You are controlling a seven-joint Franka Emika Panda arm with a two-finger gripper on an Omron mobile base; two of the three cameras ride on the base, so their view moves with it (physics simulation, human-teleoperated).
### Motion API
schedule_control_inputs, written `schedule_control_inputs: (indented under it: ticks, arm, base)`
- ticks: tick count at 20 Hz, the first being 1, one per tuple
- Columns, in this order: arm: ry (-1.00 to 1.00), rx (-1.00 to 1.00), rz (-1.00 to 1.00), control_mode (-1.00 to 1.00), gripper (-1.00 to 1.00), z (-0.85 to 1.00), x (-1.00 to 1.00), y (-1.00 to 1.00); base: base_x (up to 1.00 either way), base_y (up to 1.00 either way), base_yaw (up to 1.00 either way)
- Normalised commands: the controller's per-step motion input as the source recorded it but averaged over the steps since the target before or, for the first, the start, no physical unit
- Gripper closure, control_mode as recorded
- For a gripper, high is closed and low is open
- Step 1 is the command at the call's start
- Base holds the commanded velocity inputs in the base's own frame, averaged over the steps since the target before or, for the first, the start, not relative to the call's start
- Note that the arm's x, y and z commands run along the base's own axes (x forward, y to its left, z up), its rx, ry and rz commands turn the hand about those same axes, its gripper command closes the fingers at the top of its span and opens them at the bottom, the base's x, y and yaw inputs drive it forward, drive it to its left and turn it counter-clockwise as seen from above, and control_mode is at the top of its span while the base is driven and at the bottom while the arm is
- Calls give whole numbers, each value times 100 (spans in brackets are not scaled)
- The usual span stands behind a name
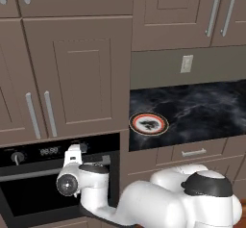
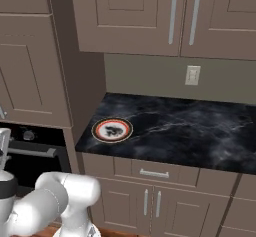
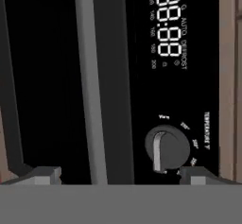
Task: Take the baked cake out of the oven and place it on the plate for cooling. Then close the oven door.
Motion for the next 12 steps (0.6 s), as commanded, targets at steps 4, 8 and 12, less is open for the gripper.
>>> schedule_control_inputs:
  ticks: [4,8,12]
  arm:
    - [0,0,-11,-100,-100,-28,4,11]
    - [0,-1,-8,-100,-100,-31,16,2]
    - [-6,-3,-1,-100,-100,-33,19,0]
  base:
    - [0,0,0]
    - [0,0,0]
    - [0,0,0]
